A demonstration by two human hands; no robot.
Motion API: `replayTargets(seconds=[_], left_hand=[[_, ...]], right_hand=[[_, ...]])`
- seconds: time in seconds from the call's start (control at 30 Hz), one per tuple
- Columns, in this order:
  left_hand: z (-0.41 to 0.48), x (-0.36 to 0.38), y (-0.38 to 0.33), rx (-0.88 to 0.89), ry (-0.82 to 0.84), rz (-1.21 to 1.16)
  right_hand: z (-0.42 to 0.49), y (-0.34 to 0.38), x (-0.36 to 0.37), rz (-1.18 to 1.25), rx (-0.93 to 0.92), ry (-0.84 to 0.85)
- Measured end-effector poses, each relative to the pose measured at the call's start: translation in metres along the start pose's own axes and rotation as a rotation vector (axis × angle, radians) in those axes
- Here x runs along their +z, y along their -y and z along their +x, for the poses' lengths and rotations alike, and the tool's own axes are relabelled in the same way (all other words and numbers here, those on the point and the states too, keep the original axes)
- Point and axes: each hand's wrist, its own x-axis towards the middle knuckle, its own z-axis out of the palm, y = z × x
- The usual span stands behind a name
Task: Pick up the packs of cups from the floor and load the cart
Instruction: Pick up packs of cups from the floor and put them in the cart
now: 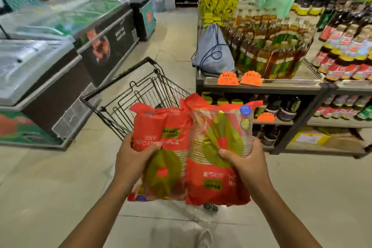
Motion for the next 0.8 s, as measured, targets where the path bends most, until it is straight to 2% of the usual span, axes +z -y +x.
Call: replayTargets(seconds=[0.27, 0.43, 0.67, 0.8], left_hand=[[0.153, -0.003, 0.013, -0.09, 0.006, 0.137], [0.261, 0.0, 0.017, -0.118, 0.033, 0.213], [0.401, 0.053, 0.046, -0.128, 0.253, 0.341], [0.486, 0.097, 0.08, -0.147, 0.361, 0.415]], right_hand=[[0.118, -0.02, 0.099, 0.005, 0.059, -0.012], [0.196, -0.024, 0.159, 0.018, 0.177, 0.002], [0.285, -0.053, 0.199, 0.007, 0.352, -0.122], [0.324, -0.084, 0.214, -0.049, 0.472, -0.281]])
